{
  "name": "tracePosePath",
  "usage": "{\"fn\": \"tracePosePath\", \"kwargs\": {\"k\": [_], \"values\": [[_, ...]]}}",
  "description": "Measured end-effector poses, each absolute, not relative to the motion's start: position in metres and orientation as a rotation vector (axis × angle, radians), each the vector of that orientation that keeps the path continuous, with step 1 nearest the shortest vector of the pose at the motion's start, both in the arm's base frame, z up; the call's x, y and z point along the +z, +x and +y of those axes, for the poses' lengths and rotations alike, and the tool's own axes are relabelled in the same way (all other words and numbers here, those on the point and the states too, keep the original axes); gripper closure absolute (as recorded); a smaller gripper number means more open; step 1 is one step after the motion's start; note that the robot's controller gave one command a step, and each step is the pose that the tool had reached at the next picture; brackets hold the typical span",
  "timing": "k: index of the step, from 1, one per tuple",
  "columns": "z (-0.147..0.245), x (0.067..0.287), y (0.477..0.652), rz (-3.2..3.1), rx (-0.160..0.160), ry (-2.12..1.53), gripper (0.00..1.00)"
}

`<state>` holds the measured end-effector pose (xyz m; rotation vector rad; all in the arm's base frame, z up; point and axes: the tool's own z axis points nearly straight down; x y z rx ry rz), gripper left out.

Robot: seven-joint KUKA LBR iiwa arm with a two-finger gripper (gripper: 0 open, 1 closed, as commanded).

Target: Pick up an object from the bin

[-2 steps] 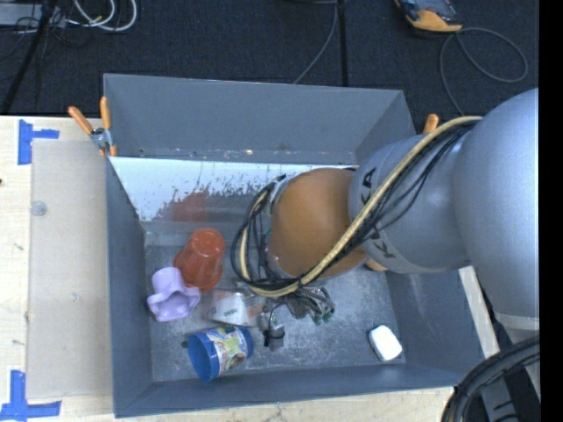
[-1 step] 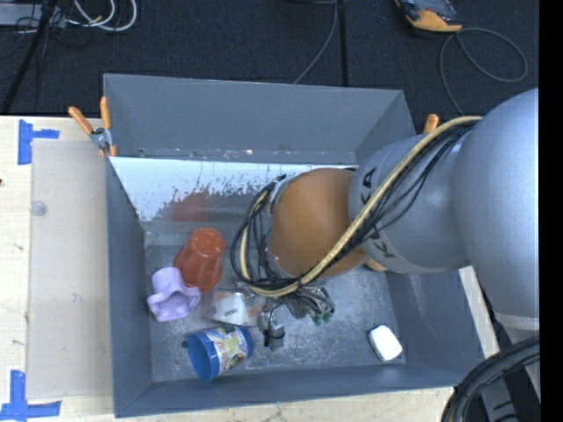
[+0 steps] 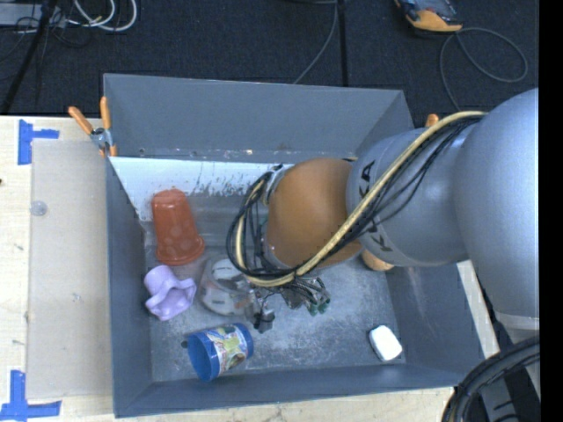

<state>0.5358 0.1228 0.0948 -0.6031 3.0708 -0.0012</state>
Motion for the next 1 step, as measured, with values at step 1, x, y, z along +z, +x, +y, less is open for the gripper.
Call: {"fn": "tracePosePath", "kwargs": {"k": [1], "values": [[0.1216,0.1338,0.5353,3.081,-0.006,-0.661,1.0]]}}
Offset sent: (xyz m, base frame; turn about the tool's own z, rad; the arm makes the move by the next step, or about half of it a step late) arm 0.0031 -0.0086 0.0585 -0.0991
